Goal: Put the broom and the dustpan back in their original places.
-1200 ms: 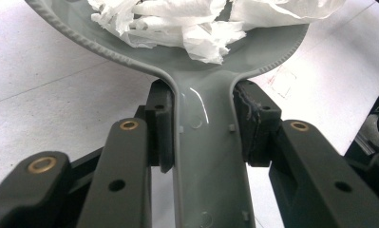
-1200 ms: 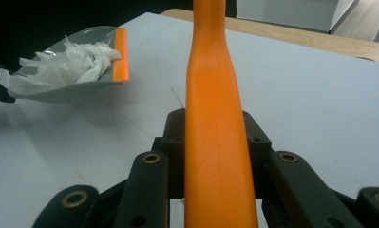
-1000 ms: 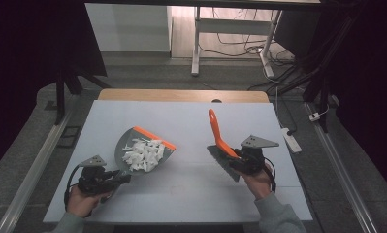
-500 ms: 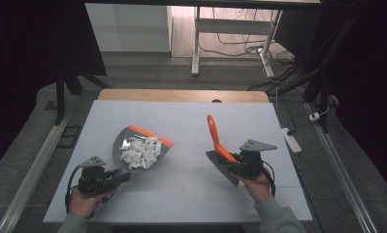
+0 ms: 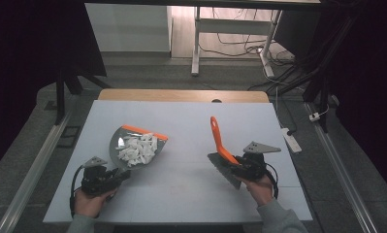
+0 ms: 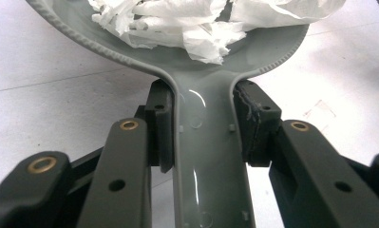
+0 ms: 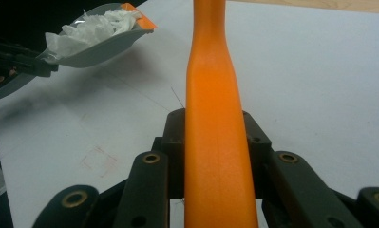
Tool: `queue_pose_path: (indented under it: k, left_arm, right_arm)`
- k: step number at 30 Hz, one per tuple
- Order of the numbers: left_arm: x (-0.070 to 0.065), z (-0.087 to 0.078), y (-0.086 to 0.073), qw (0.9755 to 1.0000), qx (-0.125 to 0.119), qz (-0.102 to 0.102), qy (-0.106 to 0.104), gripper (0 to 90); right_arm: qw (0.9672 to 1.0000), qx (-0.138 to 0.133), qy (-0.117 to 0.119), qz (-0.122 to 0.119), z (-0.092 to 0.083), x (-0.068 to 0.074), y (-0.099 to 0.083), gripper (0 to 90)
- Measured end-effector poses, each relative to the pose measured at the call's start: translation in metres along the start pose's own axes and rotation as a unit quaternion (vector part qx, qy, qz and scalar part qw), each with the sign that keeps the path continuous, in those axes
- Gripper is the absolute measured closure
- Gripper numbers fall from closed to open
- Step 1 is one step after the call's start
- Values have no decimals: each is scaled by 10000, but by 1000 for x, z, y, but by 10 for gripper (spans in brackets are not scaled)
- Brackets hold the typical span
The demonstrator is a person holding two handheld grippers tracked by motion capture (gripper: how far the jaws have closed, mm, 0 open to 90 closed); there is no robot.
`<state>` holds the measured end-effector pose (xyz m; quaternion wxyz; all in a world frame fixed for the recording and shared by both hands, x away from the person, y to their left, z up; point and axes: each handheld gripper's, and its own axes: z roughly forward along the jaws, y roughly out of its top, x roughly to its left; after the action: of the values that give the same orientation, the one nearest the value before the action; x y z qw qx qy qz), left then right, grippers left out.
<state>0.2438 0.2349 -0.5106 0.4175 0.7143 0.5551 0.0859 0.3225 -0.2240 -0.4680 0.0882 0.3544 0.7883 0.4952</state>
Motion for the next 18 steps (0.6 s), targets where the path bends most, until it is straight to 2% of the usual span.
queue_pose_path:
  k: [7,18]
  left_arm:
    - [2,3,-2,9995,-67,-230,202,611]
    - [14,9,-4,9972,-27,-612,433,611]
  right_arm:
    - [9999,62,66,141,4,-2,-4,698]
    - [9995,191,105,209,12,0,-9,698]
